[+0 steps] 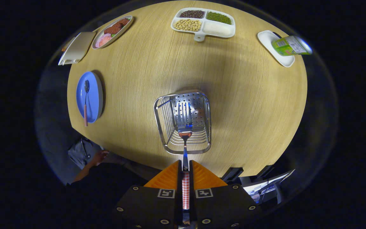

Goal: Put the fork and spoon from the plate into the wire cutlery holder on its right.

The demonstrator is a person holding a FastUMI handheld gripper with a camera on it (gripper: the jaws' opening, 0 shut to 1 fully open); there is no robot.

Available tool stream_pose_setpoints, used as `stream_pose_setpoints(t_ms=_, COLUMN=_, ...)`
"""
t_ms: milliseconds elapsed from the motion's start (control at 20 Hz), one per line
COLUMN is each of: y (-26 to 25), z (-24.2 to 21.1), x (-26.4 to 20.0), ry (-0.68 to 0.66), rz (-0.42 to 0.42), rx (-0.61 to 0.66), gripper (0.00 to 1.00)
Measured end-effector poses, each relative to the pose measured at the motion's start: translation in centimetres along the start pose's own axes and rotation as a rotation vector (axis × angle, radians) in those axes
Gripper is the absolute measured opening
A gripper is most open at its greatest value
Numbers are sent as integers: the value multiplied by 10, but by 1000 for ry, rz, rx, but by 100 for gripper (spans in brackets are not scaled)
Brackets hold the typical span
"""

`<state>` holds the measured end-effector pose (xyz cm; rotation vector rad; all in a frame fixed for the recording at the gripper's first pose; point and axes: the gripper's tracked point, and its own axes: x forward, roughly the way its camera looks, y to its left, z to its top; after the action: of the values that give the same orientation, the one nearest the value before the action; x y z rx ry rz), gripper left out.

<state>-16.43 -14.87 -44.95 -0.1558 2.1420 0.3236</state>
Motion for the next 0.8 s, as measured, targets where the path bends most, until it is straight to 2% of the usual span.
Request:
stream_pose_setpoints(t_ms=200, y=-9, z=13, x=-1, ry=63, rz=-53, rx=-68, gripper=9)
stream_pose_setpoints(t_ms=400, y=-2, z=22, x=-4, ry=98, rz=-24, rx=-96, gripper=9)
stream_pose_setpoints(t_ms=650, y=-14, z=26, x=-3, ry=105, rz=-60, rx=-87, gripper=8)
stream_pose_setpoints(t_ms=800, y=-7, z=23, x=-6, ry=113, rz=-23, rx=-68, gripper=14)
